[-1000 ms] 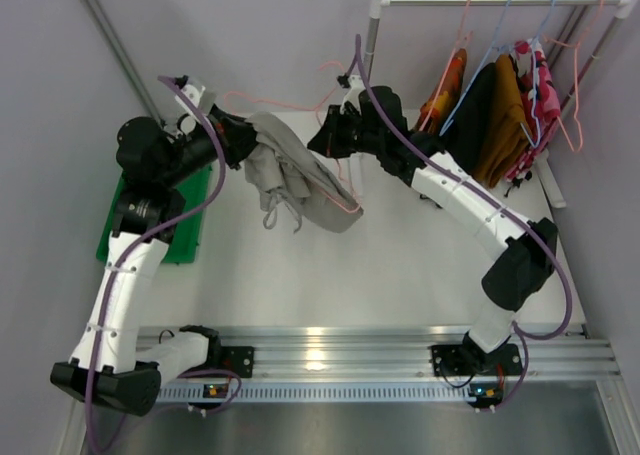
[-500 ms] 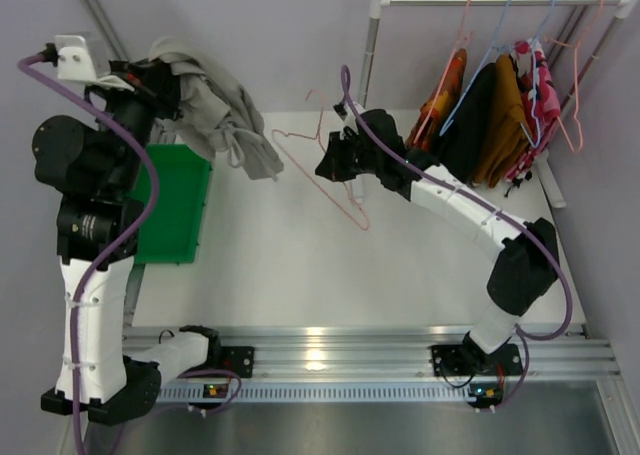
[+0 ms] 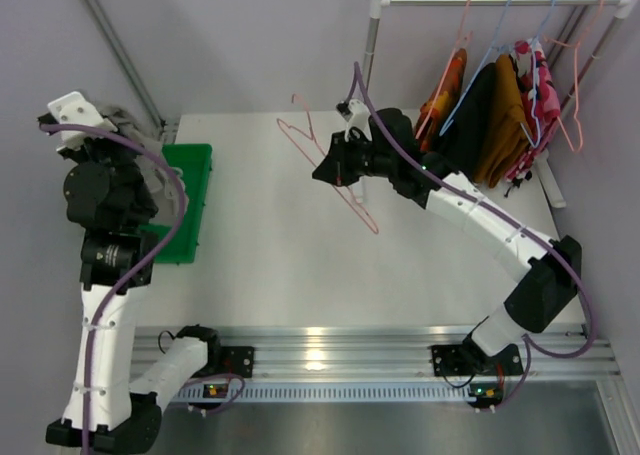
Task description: Remove the trousers from the hanger
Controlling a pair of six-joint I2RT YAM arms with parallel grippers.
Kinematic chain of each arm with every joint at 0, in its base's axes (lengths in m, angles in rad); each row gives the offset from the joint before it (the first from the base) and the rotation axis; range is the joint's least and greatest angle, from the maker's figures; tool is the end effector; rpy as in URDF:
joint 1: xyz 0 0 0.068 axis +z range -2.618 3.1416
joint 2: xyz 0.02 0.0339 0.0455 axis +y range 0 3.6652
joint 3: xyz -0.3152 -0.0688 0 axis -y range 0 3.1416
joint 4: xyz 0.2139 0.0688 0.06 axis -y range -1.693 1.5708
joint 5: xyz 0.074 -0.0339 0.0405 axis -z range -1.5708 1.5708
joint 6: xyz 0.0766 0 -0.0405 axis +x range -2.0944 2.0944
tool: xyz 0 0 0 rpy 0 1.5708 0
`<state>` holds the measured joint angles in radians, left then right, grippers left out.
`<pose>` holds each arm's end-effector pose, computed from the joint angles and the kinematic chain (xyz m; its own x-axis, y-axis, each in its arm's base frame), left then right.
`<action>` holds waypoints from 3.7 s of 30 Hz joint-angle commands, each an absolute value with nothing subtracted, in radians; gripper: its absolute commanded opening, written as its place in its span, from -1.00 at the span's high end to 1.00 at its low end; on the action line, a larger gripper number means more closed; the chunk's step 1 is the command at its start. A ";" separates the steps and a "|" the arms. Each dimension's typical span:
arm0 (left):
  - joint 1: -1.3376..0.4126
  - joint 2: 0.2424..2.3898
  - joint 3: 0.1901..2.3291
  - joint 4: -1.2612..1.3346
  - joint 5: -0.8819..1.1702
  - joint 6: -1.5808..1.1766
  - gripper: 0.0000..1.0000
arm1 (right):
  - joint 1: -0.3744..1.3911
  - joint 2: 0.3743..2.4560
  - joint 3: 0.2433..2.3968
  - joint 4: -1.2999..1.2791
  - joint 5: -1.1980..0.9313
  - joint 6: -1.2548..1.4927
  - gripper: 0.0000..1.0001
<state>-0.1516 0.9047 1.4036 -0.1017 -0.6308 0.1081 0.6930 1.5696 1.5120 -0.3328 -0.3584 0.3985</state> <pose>0.1152 0.0281 0.5689 0.3353 0.0369 -0.9414 -0.4545 0.8816 -0.1273 0.2686 0.2579 0.4208 -0.5988 -0.0249 -0.8005 -0.6678 0.5673 0.4819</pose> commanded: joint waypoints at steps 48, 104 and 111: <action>0.388 1.057 1.052 -0.106 0.285 -0.135 -0.98 | 0.509 0.934 1.446 -0.577 -0.091 0.617 1.00; 0.357 0.972 1.199 -0.612 0.678 -0.038 -0.98 | 0.296 1.519 1.830 -0.429 -0.206 0.627 -0.83; 0.162 1.012 1.255 -0.649 0.495 0.011 -0.98 | 0.296 1.201 1.576 -0.442 -0.202 0.507 -0.99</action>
<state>0.2726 1.0031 1.1954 -0.6117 0.5831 -0.0425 0.3065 1.3270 1.6329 -0.4419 -0.1928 0.5900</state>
